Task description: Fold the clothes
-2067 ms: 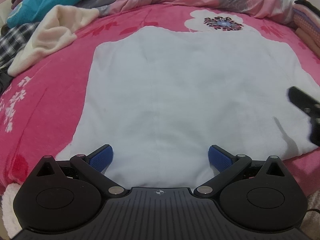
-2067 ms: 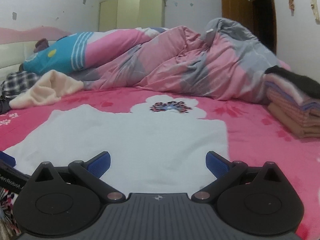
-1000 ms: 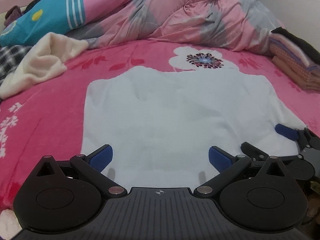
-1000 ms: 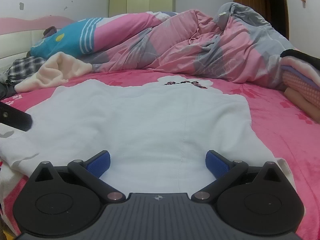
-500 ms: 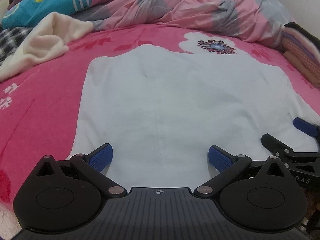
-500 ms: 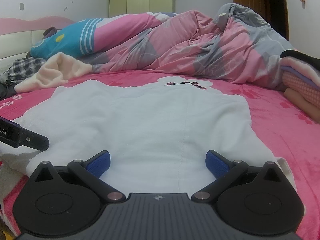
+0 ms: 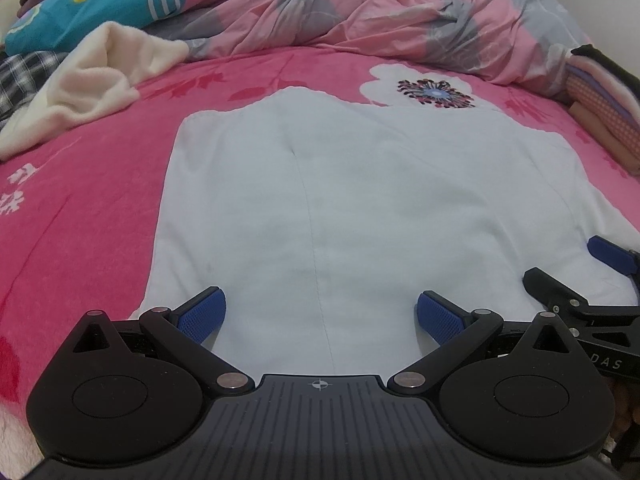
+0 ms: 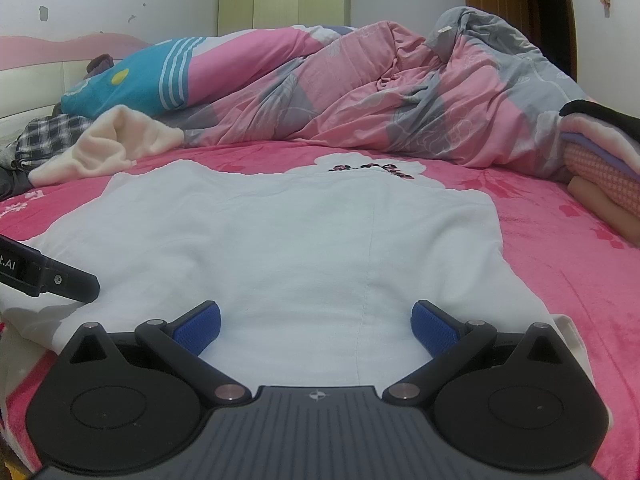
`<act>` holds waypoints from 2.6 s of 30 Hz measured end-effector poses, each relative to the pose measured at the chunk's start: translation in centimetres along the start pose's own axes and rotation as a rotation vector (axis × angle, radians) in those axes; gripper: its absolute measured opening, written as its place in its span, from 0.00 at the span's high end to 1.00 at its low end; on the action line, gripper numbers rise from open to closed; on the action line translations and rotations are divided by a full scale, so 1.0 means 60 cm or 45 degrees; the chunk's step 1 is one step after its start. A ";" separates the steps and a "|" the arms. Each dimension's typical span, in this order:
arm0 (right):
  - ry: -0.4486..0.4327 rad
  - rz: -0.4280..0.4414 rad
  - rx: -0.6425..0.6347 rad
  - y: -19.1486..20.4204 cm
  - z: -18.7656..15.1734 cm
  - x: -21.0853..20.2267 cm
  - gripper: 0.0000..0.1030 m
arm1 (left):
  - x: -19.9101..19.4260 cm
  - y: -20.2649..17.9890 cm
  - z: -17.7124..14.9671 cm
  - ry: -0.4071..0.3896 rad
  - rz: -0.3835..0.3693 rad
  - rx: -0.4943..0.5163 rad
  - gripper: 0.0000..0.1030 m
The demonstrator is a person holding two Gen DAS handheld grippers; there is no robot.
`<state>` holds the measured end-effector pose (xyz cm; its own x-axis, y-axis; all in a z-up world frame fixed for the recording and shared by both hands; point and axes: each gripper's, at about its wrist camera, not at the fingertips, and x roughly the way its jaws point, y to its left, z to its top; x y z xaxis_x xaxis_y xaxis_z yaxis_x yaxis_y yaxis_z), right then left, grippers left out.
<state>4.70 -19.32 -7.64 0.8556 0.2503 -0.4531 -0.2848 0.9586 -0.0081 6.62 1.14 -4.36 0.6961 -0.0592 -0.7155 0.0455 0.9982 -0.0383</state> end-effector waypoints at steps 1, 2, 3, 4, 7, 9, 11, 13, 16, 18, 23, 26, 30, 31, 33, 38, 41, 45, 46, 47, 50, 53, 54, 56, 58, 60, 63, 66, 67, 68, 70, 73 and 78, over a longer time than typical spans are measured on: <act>0.000 0.000 0.000 0.000 0.000 0.000 0.00 | 0.000 0.000 0.000 0.000 0.000 0.000 0.00; 0.000 0.001 0.000 -0.001 0.000 0.000 0.00 | 0.000 0.000 0.000 0.000 0.000 0.000 0.00; 0.000 0.001 0.000 -0.001 0.000 0.000 0.00 | 0.000 0.000 0.001 0.000 0.000 0.000 0.00; 0.000 0.002 0.000 -0.001 0.000 0.000 0.00 | 0.000 0.000 0.001 0.001 0.000 0.000 0.00; -0.001 0.003 0.000 -0.002 0.000 0.000 0.00 | 0.000 0.001 0.001 0.004 0.000 -0.002 0.00; -0.001 0.003 0.000 -0.002 0.000 0.000 0.00 | -0.001 0.001 0.001 0.005 0.000 -0.003 0.00; -0.001 0.004 0.000 -0.003 0.000 0.000 0.00 | -0.001 0.000 0.001 0.008 0.002 -0.004 0.00; -0.001 0.004 0.000 -0.002 0.001 0.000 0.00 | -0.001 0.000 0.001 0.010 0.004 -0.002 0.00; -0.001 0.003 0.000 -0.002 0.001 -0.001 0.00 | -0.001 0.000 0.001 0.012 0.005 0.000 0.00; -0.001 0.003 0.000 -0.002 0.000 -0.001 0.00 | -0.001 0.000 0.001 0.013 0.006 0.000 0.00; -0.002 0.003 0.000 -0.002 0.000 -0.001 0.00 | -0.002 -0.001 0.000 0.014 0.011 -0.002 0.00; -0.001 0.004 0.000 -0.003 0.000 -0.001 0.00 | -0.001 -0.001 -0.001 0.011 0.011 0.002 0.00; -0.002 0.004 0.000 -0.003 0.000 -0.001 0.00 | 0.000 -0.002 0.000 0.014 0.012 0.000 0.00; -0.002 0.004 0.000 -0.003 0.000 -0.001 0.00 | 0.000 -0.002 0.000 0.014 0.012 0.000 0.00; -0.002 0.004 0.000 -0.003 0.000 -0.001 0.00 | 0.000 -0.002 0.000 0.014 0.012 0.000 0.00; -0.002 0.004 0.000 -0.003 0.000 -0.001 0.00 | -0.001 -0.003 0.000 0.017 0.013 -0.002 0.00; -0.002 0.004 0.000 -0.002 0.000 -0.001 0.00 | -0.001 -0.002 0.000 0.017 0.014 -0.002 0.00; -0.002 0.004 0.000 -0.002 0.000 -0.001 0.00 | 0.000 -0.001 0.000 0.018 0.014 -0.002 0.00; -0.002 0.004 0.000 -0.002 0.000 -0.001 0.00 | 0.000 -0.001 0.000 0.019 0.014 -0.002 0.00; -0.002 0.004 0.000 -0.002 0.000 -0.001 0.00 | 0.000 -0.001 0.000 0.019 0.014 -0.002 0.00; -0.002 0.004 0.000 -0.002 0.000 -0.001 0.00 | -0.001 -0.002 -0.001 0.020 0.015 -0.002 0.00; -0.002 0.004 0.000 -0.002 0.000 -0.001 0.00 | -0.001 -0.002 -0.001 0.021 0.015 -0.003 0.00; -0.002 0.004 0.000 -0.002 0.000 -0.001 0.00 | -0.001 -0.002 -0.001 0.021 0.015 -0.002 0.00; -0.002 0.004 0.000 -0.002 0.000 -0.001 0.00 | -0.001 -0.002 -0.001 0.022 0.015 -0.001 0.00; -0.002 0.004 0.000 -0.002 0.000 -0.001 0.00 | -0.001 -0.001 -0.001 0.023 0.014 -0.001 0.00; -0.002 0.005 0.000 -0.002 0.000 -0.001 0.00 | -0.001 -0.001 -0.001 0.023 0.015 0.000 0.00; -0.001 0.006 0.000 -0.003 0.000 -0.001 0.00 | 0.000 0.000 0.000 0.023 0.014 0.001 0.00; -0.002 0.006 0.000 -0.003 0.001 -0.001 0.00 | 0.000 0.000 0.000 0.023 0.012 0.003 0.00; -0.002 0.007 0.000 -0.003 0.001 -0.001 0.00 | 0.000 -0.001 0.000 0.023 0.013 0.002 0.00; -0.002 0.007 -0.001 -0.003 0.001 -0.001 0.00 | 0.000 -0.001 0.000 0.022 0.013 0.002 0.00; -0.002 0.007 -0.001 -0.003 0.001 -0.001 0.00 | 0.000 -0.001 0.000 0.022 0.013 0.003 0.00; -0.002 0.007 -0.001 -0.003 0.001 -0.001 0.00 | -0.001 -0.001 -0.001 0.021 0.014 0.004 0.00; -0.002 0.008 -0.001 -0.004 0.001 -0.001 0.00 | -0.001 -0.001 -0.002 0.018 0.017 0.009 0.00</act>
<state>4.76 -19.55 -7.58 0.8545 0.2566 -0.4517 -0.2905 0.9568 -0.0060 6.48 1.09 -4.42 0.6863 -0.0457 -0.7258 0.0412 0.9989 -0.0239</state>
